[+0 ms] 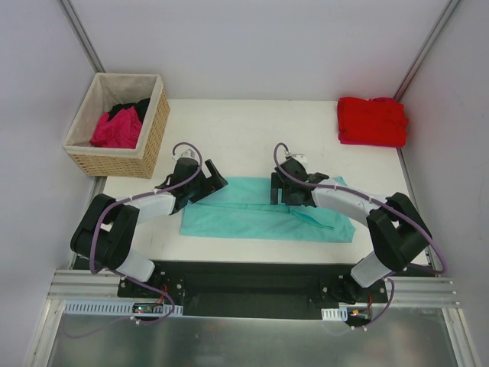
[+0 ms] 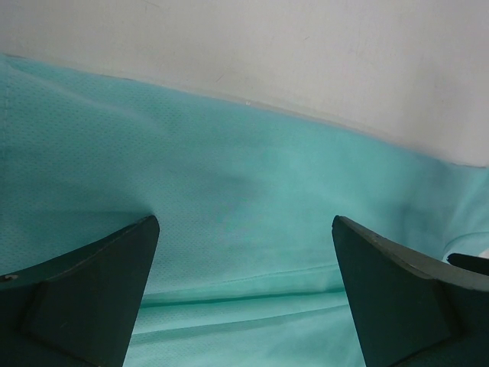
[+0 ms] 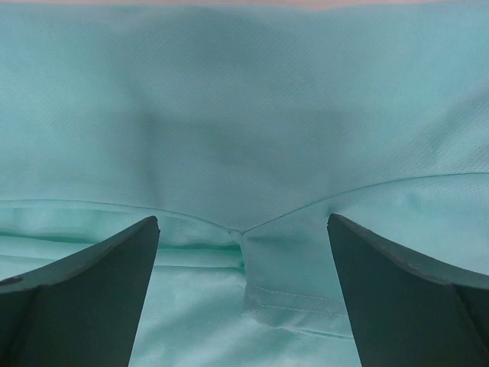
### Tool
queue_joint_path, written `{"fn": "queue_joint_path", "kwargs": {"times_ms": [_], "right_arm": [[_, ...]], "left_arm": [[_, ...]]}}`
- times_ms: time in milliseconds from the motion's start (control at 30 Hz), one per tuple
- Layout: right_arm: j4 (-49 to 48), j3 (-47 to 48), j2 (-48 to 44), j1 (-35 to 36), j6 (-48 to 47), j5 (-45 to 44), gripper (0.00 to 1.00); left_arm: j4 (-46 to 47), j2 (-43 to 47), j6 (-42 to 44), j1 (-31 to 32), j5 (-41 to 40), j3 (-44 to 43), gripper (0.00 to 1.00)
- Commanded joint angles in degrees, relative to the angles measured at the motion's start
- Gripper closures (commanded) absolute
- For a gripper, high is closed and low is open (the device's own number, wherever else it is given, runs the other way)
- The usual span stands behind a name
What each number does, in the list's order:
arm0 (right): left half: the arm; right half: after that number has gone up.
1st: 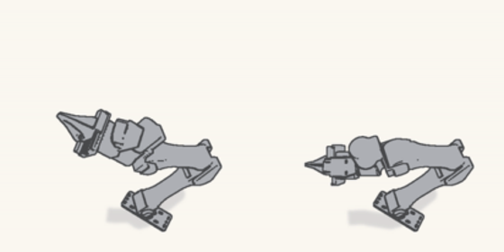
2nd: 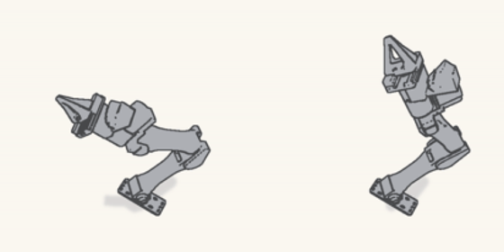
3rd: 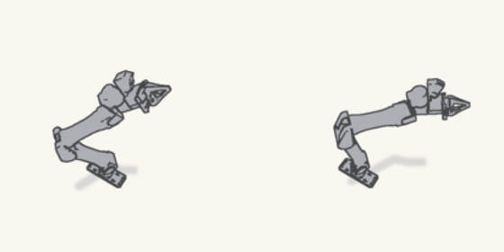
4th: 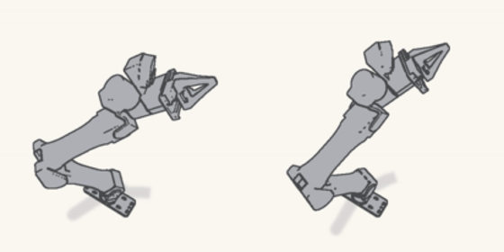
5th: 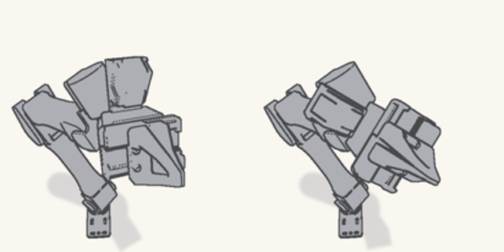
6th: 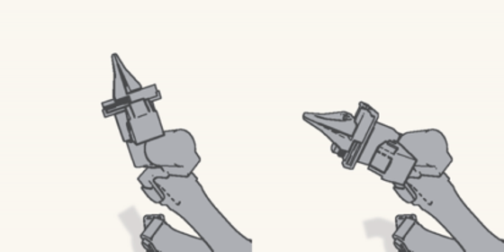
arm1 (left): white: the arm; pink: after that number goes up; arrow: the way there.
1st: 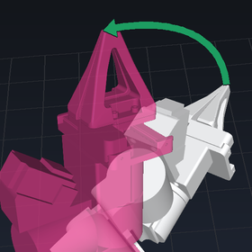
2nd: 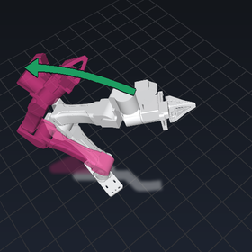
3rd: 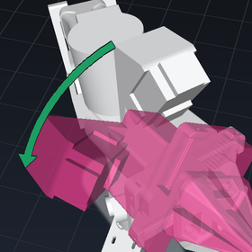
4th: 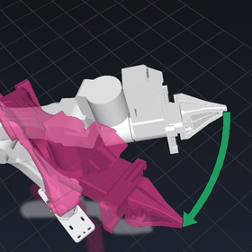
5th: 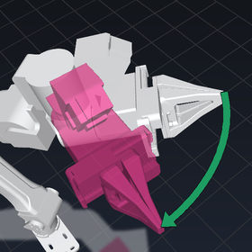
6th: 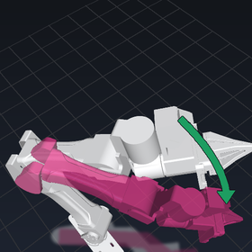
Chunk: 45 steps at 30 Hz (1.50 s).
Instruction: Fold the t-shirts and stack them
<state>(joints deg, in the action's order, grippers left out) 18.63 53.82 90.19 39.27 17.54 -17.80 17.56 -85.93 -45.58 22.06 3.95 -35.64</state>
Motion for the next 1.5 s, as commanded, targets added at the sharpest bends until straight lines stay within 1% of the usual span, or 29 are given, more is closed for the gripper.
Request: {"fn": "queue_joint_path", "kwargs": {"times_ms": [0,300,600,800,967,1200,1333,1467], "right_arm": [[-1.41,-0.21,-1.42,0.72,1.09,1.1,0.03],[2.02,4.01,-1.69,3.18,1.09,1.19,0.03],[2.64,4.45,-1.16,6.26,2.06,0.66,0.03],[1.32,2.08,0.42,6.88,3.11,0.93,0.03],[-2.54,-2.13,2.62,7.14,5.13,2.68,0.03],[-6.06,-3.99,6.31,7.76,6.63,4.53,0.03],[-4.84,-2.59,4.22,7.76,5.58,3.22,0.03],[0.95,2.42,-0.97,7.84,2.15,-1.17,0.03]], "left_arm": [[-3.24,-2.04,1.55,-0.71,-1.13,-0.22,0.01],[-2.97,-3.01,1.2,-0.71,-0.34,-0.57,0.01],[-2.97,-2.14,1.2,-0.71,-0.34,-0.13,0.01],[-2.97,-1.78,1.37,-0.71,-0.43,0.04,0.01],[-3.41,-1.43,1.72,-0.71,-0.87,0.13,0.01],[-3.59,-1.08,1.81,-0.71,-1.13,0.31,0.01],[-4.11,-0.12,1.9,-0.71,-0.87,0.04,0.01],[-6.3,2.17,3.39,-0.71,-0.87,-2.67,0.01]]}}
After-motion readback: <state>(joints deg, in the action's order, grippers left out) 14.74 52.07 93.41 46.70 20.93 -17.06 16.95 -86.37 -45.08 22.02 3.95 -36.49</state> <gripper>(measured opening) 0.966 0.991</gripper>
